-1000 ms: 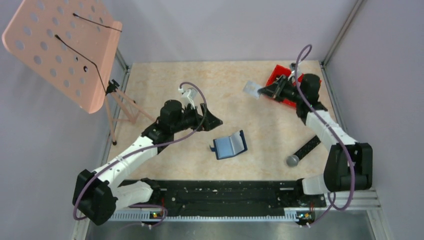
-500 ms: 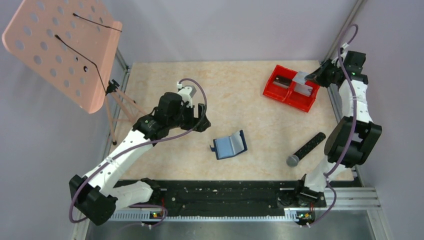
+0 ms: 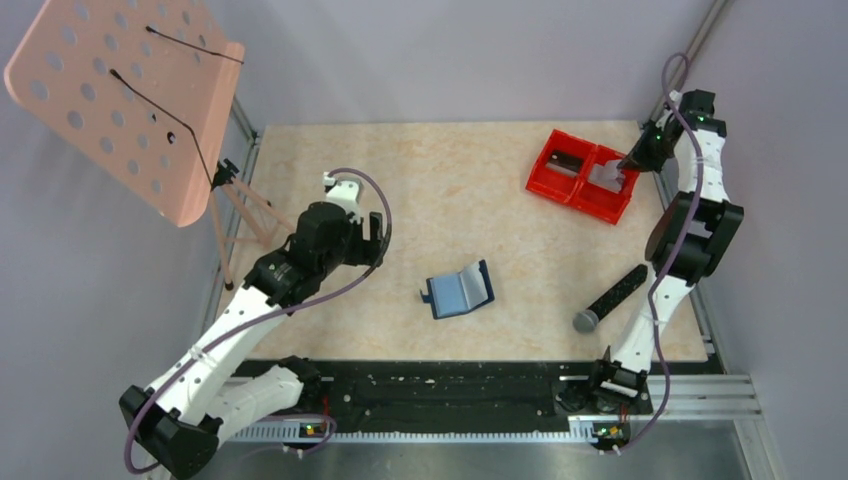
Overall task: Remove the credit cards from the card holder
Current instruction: Place the credit card in the storage box.
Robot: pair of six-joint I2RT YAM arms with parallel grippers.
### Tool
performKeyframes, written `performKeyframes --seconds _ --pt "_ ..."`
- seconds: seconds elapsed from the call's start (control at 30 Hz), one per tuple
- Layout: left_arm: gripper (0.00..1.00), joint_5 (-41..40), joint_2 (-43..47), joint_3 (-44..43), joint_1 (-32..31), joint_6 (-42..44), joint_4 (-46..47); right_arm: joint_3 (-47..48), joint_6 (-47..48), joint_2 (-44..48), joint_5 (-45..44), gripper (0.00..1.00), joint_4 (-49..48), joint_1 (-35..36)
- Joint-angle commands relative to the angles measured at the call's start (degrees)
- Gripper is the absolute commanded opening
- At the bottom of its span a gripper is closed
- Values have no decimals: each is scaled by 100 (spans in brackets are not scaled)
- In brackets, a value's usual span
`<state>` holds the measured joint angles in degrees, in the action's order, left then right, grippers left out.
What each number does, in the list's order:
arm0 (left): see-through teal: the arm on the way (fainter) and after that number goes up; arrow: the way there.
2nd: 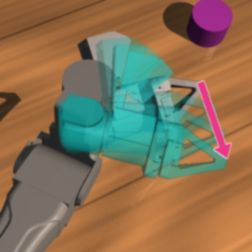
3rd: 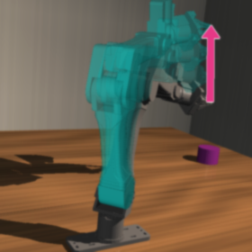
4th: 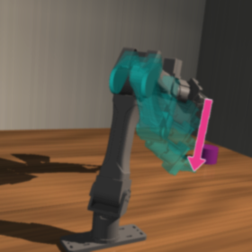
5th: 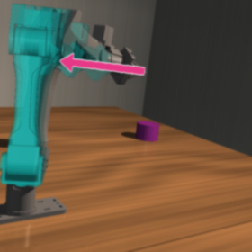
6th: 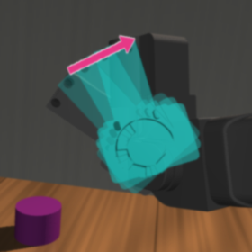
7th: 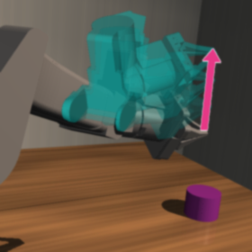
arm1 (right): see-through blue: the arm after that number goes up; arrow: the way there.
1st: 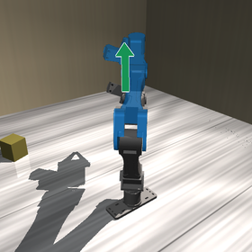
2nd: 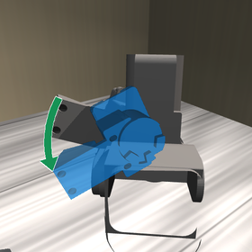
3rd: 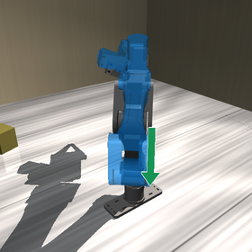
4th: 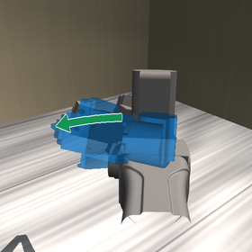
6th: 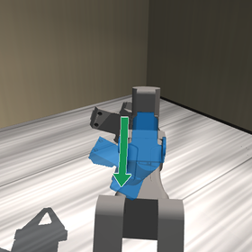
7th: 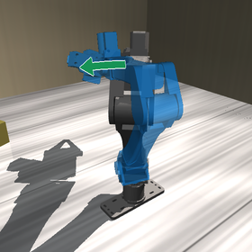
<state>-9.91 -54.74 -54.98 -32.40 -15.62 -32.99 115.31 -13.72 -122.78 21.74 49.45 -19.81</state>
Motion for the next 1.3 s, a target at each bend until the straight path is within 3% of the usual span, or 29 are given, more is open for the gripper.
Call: performKeyframes --seconds 0.0,0.3,0.43,1.03,1.27 --pt "84 -493 169 100 -3 212 264 775 201 -433 15 0 392 -125" --pt "84 -453 -17 49 -5 270 278 1779 226 -1317 690 0 394 -161" --pt "83 -503 -6 55 -7 278 267 1845 115 -1462 661 5 337 -215" --pt "83 -543 93 84 -6 296 276 1955 -505 -1485 -144 27 -334 -290" --pt "83 -547 139 93 -11 296 276 2204 -676 -1377 -419 29 -464 -290"
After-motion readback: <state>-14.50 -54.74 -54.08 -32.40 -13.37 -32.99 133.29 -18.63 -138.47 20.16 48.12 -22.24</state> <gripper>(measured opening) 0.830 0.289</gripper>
